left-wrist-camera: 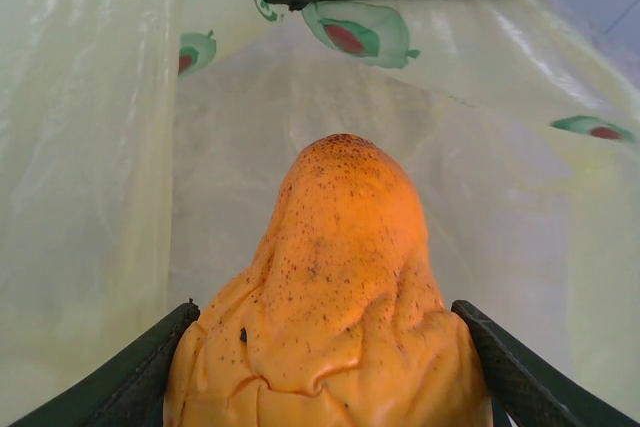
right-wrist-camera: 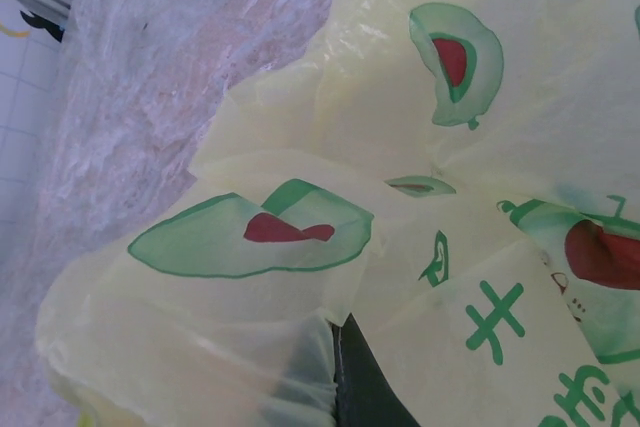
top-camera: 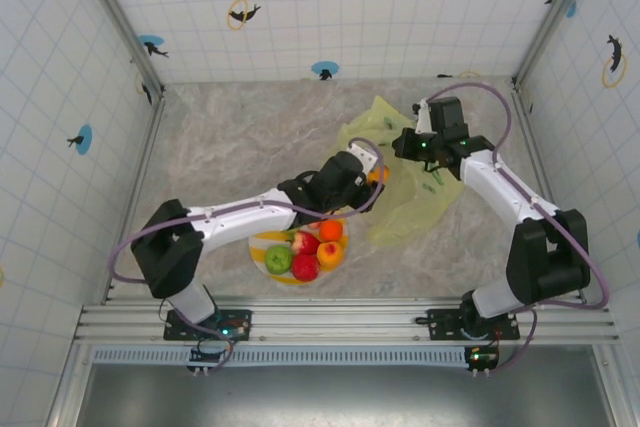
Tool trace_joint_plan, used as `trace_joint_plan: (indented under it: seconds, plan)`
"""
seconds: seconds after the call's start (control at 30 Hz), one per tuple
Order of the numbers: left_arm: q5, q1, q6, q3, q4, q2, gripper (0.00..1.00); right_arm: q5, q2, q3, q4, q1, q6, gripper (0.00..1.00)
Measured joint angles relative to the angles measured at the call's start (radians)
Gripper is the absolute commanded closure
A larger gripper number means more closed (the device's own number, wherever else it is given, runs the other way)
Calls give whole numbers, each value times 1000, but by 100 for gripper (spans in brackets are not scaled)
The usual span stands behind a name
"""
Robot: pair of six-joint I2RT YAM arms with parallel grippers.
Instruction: Place the fruits into the plastic bag
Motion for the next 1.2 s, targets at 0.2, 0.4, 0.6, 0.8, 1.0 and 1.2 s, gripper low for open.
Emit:
trace_joint_plan:
  seconds: [0.2,0.4,0.6,0.8,1.0,1.2]
  plan:
    - [34,0,71,24,24,40,48,-76,-7,-22,23,-9,72,96]
    - [26,1,97,56,60,111,48,-161,-7,-52,69,-11,167,96]
    - [11,36,91,55,150,132,48,-225,-40,-58,89,-34,226,97]
    - [18,75,97,55,288,180,48,-306,-132,-163,256,-45,406,97]
    - [26,82,98,55,417,251,44,-321,-163,-222,382,-51,552,97]
    - [46,94,95,55,544,330,41,-315,-179,-345,524,-52,689,97]
